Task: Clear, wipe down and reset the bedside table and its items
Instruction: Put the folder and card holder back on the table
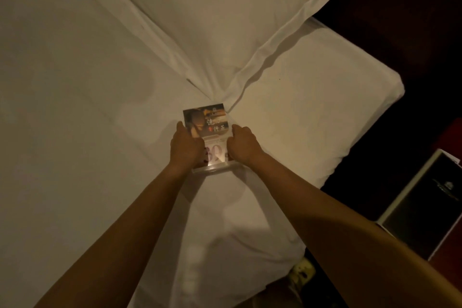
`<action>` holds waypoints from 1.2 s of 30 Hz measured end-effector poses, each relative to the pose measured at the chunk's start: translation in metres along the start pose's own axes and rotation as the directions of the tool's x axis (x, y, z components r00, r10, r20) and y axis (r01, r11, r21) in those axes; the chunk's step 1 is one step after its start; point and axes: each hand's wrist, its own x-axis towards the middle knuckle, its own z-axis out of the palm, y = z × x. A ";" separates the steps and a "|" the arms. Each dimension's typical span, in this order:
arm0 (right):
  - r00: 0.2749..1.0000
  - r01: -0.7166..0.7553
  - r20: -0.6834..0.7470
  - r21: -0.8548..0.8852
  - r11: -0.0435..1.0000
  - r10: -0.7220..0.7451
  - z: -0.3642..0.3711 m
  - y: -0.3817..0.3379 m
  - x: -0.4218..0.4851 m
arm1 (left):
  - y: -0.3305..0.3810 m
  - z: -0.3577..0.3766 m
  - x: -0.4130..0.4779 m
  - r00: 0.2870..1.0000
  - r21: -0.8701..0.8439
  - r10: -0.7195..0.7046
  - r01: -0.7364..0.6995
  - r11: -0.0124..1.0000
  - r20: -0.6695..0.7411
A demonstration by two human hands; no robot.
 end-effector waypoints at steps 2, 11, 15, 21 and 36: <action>1.000 -0.015 0.008 0.041 0.999 0.015 0.001 -0.004 0.000 | 0.000 0.003 -0.001 1.000 -0.024 -0.017 0.017 1.000 0.001; 0.994 -0.075 -0.064 0.191 0.979 0.089 -0.026 0.010 -0.020 | 0.036 0.018 -0.018 0.997 -0.048 0.078 -0.079 0.996 -0.028; 0.977 -0.017 -0.201 0.224 0.975 0.063 -0.060 0.038 -0.037 | 0.074 0.046 -0.040 0.978 -0.103 0.204 -0.207 0.973 -0.039; 0.929 -0.001 -0.355 0.289 0.957 0.108 -0.122 0.102 -0.072 | 0.132 0.113 -0.083 0.948 -0.103 0.304 -0.294 0.950 0.094; 0.738 -0.001 -0.601 0.452 0.892 0.305 -0.248 0.299 -0.154 | 0.257 0.300 -0.212 0.782 -0.162 0.558 -0.534 0.830 0.277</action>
